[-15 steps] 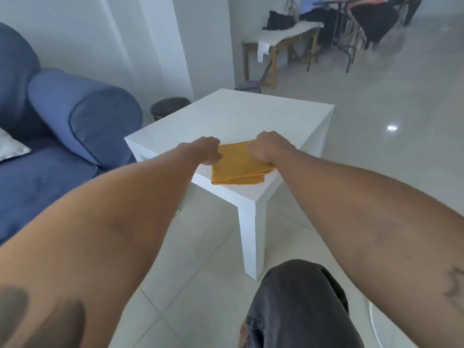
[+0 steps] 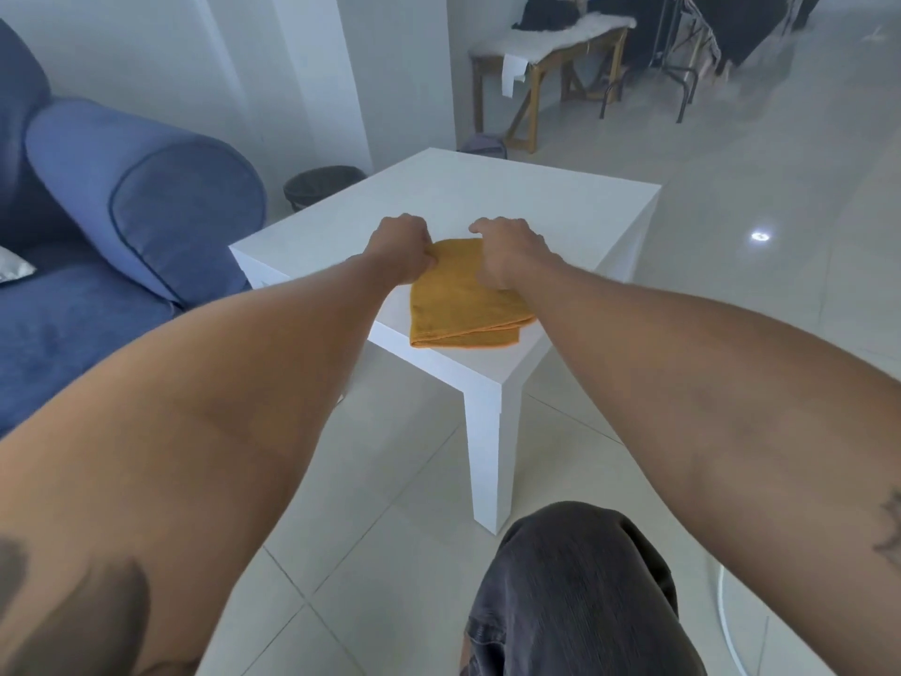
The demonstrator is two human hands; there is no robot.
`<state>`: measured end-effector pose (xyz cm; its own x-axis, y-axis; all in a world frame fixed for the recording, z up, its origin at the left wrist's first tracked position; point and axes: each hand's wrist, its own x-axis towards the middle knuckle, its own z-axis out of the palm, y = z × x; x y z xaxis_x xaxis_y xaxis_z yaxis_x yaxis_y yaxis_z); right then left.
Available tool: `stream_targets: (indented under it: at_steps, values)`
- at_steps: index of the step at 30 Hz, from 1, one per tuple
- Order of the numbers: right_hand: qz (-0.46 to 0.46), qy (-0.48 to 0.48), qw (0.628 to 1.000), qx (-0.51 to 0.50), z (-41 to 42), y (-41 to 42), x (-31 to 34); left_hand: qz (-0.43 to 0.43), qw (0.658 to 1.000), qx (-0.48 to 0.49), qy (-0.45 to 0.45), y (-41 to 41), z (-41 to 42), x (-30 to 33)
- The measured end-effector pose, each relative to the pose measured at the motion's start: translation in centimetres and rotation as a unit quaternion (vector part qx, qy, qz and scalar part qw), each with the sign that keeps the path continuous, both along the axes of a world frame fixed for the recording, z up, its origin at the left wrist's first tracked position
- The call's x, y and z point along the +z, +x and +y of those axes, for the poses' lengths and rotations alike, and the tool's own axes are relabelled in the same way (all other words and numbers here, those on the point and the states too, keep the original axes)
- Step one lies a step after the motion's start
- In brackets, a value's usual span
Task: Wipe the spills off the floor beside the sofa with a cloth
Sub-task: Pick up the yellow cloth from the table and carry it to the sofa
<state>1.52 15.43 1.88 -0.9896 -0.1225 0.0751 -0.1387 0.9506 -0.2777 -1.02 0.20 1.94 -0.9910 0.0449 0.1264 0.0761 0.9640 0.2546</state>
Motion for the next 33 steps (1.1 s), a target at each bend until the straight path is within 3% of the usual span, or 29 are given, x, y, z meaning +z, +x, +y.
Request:
stream_targets:
  at_steps: [4, 8, 17, 26, 33]
  values:
    - [0.012, 0.040, 0.998, 0.043, -2.4, 1.3, 3.3, 0.019, 0.999, -0.010, 0.050, 2.9, -2.1, 3.8]
    - [0.028, 0.022, 0.996, 0.080, -5.8, 2.9, 5.6, 0.029, 0.999, 0.013, 0.043, 7.1, -6.1, 7.5]
    - [0.019, 0.010, 0.964, 0.266, -20.7, 8.6, 7.4, 0.047, 0.986, 0.156, 0.017, 19.7, -19.5, 10.3]
    - [-0.052, 0.012, 0.895, 0.443, -38.4, 20.4, 3.3, -0.003, 0.936, 0.349, 0.043, 37.2, -34.4, 5.5]
    - [-0.140, 0.039, 0.834, 0.532, -50.3, 30.2, -8.0, -0.083, 0.882, 0.458, 0.075, 49.8, -43.3, -5.3]
